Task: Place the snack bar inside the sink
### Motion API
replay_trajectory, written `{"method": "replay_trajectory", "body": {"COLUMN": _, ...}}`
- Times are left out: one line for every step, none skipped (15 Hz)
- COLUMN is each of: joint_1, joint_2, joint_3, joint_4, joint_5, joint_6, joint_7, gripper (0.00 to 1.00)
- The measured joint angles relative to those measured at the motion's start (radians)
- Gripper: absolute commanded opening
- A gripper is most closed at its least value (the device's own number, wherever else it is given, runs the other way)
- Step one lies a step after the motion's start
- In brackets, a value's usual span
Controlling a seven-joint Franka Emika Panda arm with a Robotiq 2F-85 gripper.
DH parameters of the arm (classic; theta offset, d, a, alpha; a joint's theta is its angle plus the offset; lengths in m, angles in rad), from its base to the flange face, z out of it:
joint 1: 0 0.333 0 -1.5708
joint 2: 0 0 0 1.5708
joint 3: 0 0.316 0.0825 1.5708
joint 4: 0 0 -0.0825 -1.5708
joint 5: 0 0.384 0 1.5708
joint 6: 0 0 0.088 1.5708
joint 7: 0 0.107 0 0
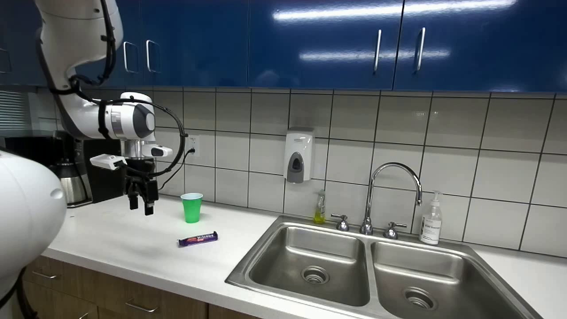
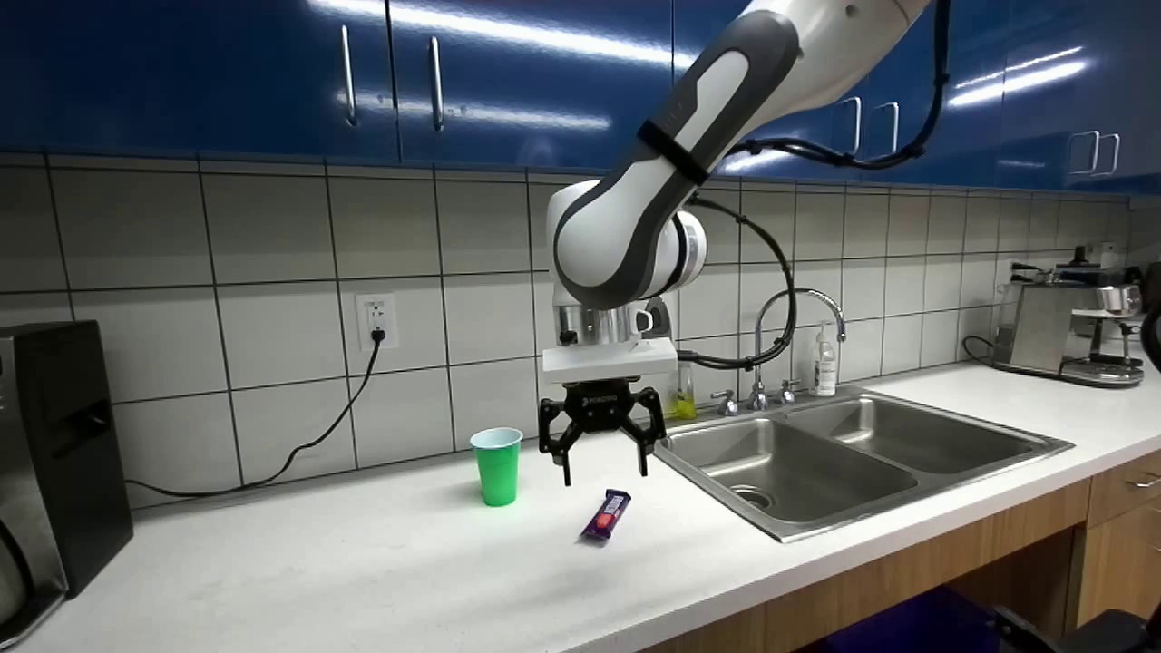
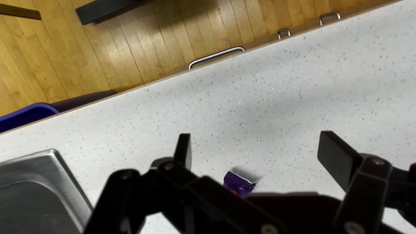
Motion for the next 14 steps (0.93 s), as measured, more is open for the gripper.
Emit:
{"method": "replay_trajectory", "body": {"joint_1": 0.012, "joint_2": 0.037, "joint_3": -0.020, "joint_4": 0.027, "joint_5": -0.009, "joint_6": 0.006, "joint_7": 0.013, "gripper": 1.00}}
{"method": "replay_trajectory", "body": {"joint_1": 0.024, "joint_2": 0.071, "joint_3": -0.041, "joint_4": 0.054, "joint_5": -0.017, "joint_6": 0.010, "joint_7": 0.024, "gripper": 1.00}}
{"method": "replay_trajectory", "body": {"joint_1": 0.036, "joint_2": 0.103, "joint_3": -0.061, "joint_4": 0.079, "joint_5": -0.021, "joint_6": 0.014, "joint_7": 0.033, "gripper": 1.00}}
{"method": "replay_trajectory", "body": {"joint_1": 0.048, "joint_2": 0.135, "joint_3": -0.082, "joint_4": 0.105, "joint_5": -0.022, "joint_6": 0.018, "joint_7": 0.041, "gripper": 1.00}}
{"method": "replay_trajectory", "body": {"joint_1": 0.058, "joint_2": 0.166, "joint_3": -0.102, "joint_4": 0.130, "joint_5": -0.022, "joint_6": 0.020, "joint_7": 0.047, "gripper": 1.00}}
{"method": "replay_trajectory", "body": {"joint_1": 0.068, "joint_2": 0.194, "joint_3": -0.121, "joint_4": 0.154, "joint_5": -0.022, "joint_6": 0.023, "joint_7": 0.052, "gripper": 1.00}}
{"method": "replay_trajectory", "body": {"joint_1": 0.077, "joint_2": 0.221, "joint_3": -0.139, "joint_4": 0.178, "joint_5": -0.022, "joint_6": 0.026, "joint_7": 0.055, "gripper": 1.00}}
{"method": "replay_trajectory", "body": {"joint_1": 0.084, "joint_2": 0.246, "joint_3": -0.156, "joint_4": 0.200, "joint_5": -0.022, "joint_6": 0.028, "joint_7": 0.057, "gripper": 1.00}}
{"method": "replay_trajectory", "body": {"joint_1": 0.091, "joint_2": 0.268, "joint_3": -0.171, "joint_4": 0.220, "joint_5": -0.022, "joint_6": 0.030, "joint_7": 0.060, "gripper": 1.00}}
{"method": "replay_trajectory", "body": {"joint_1": 0.099, "joint_2": 0.289, "joint_3": -0.186, "joint_4": 0.240, "joint_5": -0.022, "joint_6": 0.032, "joint_7": 0.064, "gripper": 1.00}}
{"method": "replay_trajectory", "body": {"joint_1": 0.105, "joint_2": 0.310, "joint_3": -0.201, "joint_4": 0.260, "joint_5": -0.022, "joint_6": 0.035, "joint_7": 0.069, "gripper": 1.00}}
{"method": "replay_trajectory", "body": {"joint_1": 0.110, "joint_2": 0.330, "joint_3": -0.214, "joint_4": 0.279, "joint_5": -0.022, "joint_6": 0.039, "joint_7": 0.075, "gripper": 1.00}}
{"method": "replay_trajectory", "body": {"joint_1": 0.114, "joint_2": 0.350, "joint_3": -0.227, "joint_4": 0.297, "joint_5": -0.022, "joint_6": 0.041, "joint_7": 0.079, "gripper": 1.00}}
{"method": "replay_trajectory", "body": {"joint_1": 0.116, "joint_2": 0.367, "joint_3": -0.238, "joint_4": 0.313, "joint_5": -0.022, "joint_6": 0.043, "joint_7": 0.084, "gripper": 1.00}}
